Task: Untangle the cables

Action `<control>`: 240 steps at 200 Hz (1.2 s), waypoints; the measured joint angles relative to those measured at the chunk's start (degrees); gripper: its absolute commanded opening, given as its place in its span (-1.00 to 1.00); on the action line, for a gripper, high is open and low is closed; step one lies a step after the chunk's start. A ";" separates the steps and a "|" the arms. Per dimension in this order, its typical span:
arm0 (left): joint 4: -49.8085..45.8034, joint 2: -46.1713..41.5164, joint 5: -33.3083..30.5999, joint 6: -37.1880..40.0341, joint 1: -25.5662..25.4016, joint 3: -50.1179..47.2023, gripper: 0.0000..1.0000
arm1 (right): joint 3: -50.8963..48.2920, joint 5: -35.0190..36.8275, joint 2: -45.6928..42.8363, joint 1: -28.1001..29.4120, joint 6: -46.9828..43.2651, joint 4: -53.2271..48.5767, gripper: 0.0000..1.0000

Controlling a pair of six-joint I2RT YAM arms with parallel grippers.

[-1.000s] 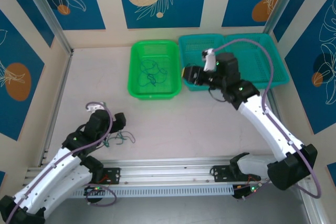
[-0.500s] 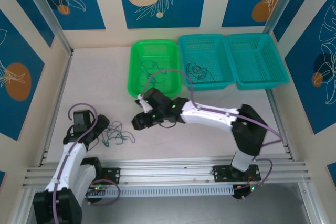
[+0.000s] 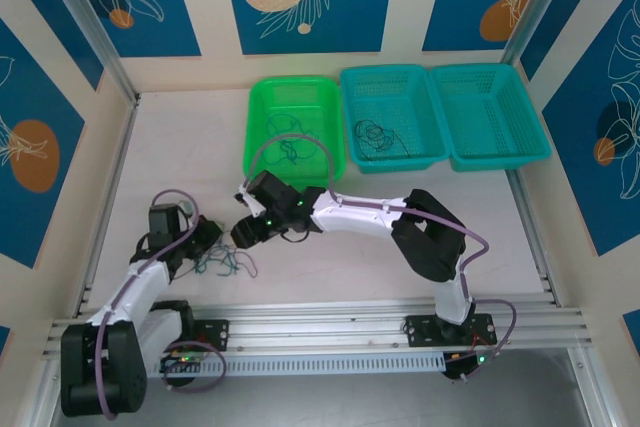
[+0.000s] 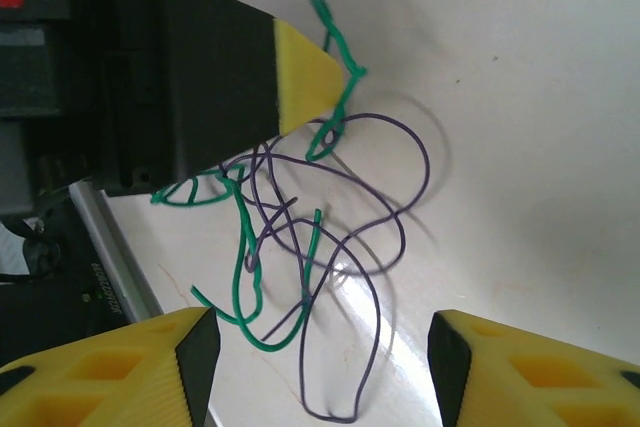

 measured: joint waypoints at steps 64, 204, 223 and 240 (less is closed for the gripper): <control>5.68 2.34 0.57 -3.08 -10.01 0.35 -1.00 | -3.19 -2.69 0.15 0.02 -1.86 2.64 0.16; -8.20 -8.11 -14.73 -3.58 -10.64 2.67 0.28 | -6.34 -4.48 6.75 1.77 7.50 17.07 -0.03; -11.52 -10.93 -17.81 -2.38 -10.64 3.85 0.32 | -6.29 -3.72 6.75 1.79 7.65 17.03 0.01; -14.27 -13.55 -20.26 -1.27 -10.64 4.20 0.36 | -6.23 -2.67 6.64 2.01 7.61 16.33 0.01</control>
